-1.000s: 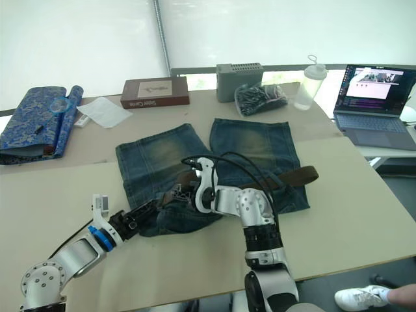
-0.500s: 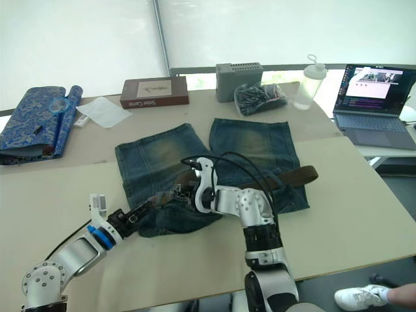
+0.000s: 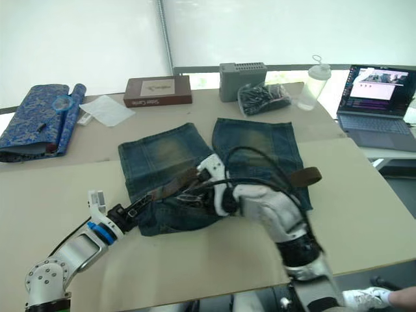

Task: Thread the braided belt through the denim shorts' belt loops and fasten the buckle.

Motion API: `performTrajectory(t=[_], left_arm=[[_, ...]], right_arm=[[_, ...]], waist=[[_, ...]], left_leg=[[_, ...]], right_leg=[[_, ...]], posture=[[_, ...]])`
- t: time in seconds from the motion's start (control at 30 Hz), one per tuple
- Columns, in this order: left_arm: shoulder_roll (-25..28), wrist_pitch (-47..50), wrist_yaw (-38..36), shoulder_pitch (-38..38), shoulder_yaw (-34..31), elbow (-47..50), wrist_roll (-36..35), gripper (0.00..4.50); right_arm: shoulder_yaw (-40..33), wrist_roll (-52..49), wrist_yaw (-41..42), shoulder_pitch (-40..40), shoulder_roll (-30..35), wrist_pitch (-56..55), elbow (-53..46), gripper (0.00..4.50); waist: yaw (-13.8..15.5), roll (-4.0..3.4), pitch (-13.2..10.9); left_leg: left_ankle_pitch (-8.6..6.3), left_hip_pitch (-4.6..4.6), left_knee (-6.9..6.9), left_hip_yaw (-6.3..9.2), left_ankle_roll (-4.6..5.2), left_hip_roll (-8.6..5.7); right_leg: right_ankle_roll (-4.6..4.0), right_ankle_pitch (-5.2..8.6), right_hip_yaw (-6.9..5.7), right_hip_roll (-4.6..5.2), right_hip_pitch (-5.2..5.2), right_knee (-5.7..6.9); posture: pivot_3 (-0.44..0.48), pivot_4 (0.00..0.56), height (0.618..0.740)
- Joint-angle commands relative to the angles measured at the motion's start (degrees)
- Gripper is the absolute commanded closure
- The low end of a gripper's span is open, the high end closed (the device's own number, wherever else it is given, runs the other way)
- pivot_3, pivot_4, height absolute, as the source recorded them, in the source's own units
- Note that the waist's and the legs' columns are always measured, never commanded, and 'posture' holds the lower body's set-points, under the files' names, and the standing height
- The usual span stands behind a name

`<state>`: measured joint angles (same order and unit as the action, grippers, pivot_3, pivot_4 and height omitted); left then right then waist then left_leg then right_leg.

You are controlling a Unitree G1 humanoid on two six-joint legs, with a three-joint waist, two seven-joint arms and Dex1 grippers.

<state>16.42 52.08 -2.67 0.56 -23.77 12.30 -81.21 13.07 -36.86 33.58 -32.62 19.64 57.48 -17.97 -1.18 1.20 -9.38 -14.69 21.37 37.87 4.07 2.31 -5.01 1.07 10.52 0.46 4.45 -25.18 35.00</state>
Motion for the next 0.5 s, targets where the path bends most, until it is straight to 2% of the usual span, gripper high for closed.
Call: performTrajectory(t=[0.03,0.1,0.2,0.27,0.5], left_arm=[[0.4,-0.9,0.5,0.4,-0.7,0.5,-1.7,4.50],[0.8,-0.8,0.8,0.2,-0.7,0.9,-2.3,4.50],[3.4,0.6,0.8,-0.9,-1.7,1.5,-4.6,4.50],[5.7,1.5,0.5,-1.9,-2.7,1.5,-6.7,4.50],[22.4,9.5,-7.1,-8.7,-8.8,-4.1,-11.6,4.50]], right_arm=[[4.0,2.4,3.1,-0.4,0.6,-3.8,-2.1,3.81],[8.0,7.9,2.2,-1.1,0.5,-6.8,1.4,4.47],[13.8,17.6,-2.1,-2.9,-0.8,-10.7,10.7,4.47],[14.6,19.4,-1.7,-2.7,-1.3,-11.7,13.4,4.47],[16.8,23.1,1.8,-0.4,0.2,-11.5,16.2,4.47]], waist=[[-0.2,0.01,0.0],[0.0,0.01,0.0],[0.2,0.02,0.0],[0.3,0.02,0.0],[0.4,0.14,0.1]], left_leg=[[-0.02,-0.02,0.00,-0.01,-0.06,0.10],[-0.02,-0.03,0.00,-0.01,-0.18,0.33],[0.02,-0.04,0.00,-0.02,-0.26,0.40],[0.04,-0.02,0.00,-0.04,-0.28,0.37],[0.01,-0.19,0.00,-0.04,-0.23,0.37]], right_leg=[[-0.01,0.00,0.06,0.03,0.00,0.01],[-0.03,0.00,0.04,-0.06,0.00,0.02],[-0.16,-0.05,0.03,-0.12,-0.02,0.02],[-0.25,-0.11,0.03,-0.12,-0.06,0.04],[-0.24,-0.09,-0.01,-0.14,0.06,0.02]], posture=[[0.000,0.150,0.740],[0.000,0.150,0.740],[0.000,0.150,0.740],[0.000,0.150,0.740],[0.000,0.150,0.740]])
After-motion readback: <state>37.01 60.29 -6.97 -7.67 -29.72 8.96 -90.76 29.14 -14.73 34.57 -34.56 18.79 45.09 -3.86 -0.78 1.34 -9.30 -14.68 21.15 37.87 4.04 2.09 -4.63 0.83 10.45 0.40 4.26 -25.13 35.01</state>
